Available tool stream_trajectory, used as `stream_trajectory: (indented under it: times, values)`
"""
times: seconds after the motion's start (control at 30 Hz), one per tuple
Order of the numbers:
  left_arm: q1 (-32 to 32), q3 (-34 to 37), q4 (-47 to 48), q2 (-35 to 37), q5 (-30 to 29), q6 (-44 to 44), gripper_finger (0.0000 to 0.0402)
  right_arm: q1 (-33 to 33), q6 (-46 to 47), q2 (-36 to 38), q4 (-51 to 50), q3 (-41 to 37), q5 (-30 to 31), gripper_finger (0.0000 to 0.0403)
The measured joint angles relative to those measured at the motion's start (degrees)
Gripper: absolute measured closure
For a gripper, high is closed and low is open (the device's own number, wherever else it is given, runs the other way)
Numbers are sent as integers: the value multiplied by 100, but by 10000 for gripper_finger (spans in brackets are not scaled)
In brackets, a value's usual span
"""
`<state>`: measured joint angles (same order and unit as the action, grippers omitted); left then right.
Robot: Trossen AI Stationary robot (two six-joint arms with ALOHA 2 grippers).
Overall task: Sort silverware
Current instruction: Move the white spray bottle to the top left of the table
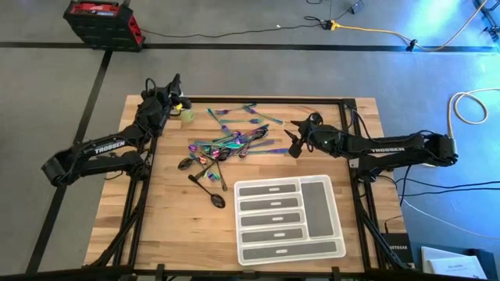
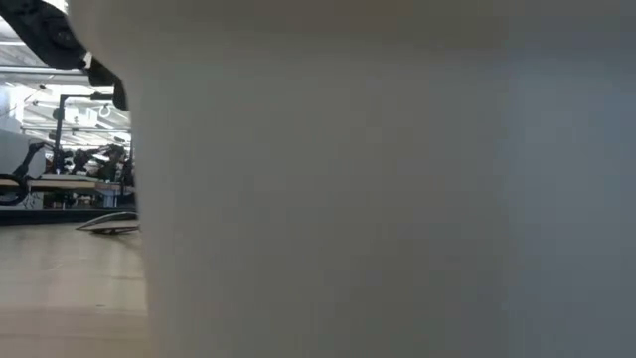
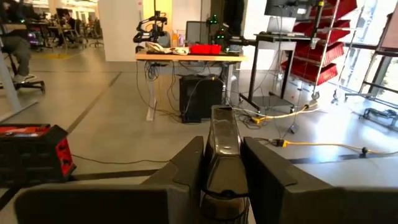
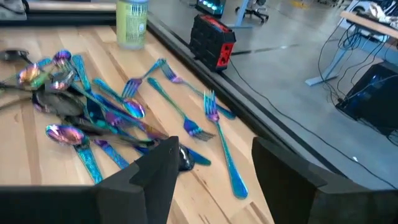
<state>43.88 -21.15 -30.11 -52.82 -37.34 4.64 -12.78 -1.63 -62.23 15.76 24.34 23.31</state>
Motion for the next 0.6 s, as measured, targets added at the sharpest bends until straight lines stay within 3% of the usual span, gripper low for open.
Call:
stream_trajectory:
  times: [0.1,0.6]
  values:
    - [0,4,-8,0,13,-15,318,0,122,-132,31,0,-155,214]
    - [-1,24,-659,-4,508,-607,165,4,121,-370,130,-2,-847,214]
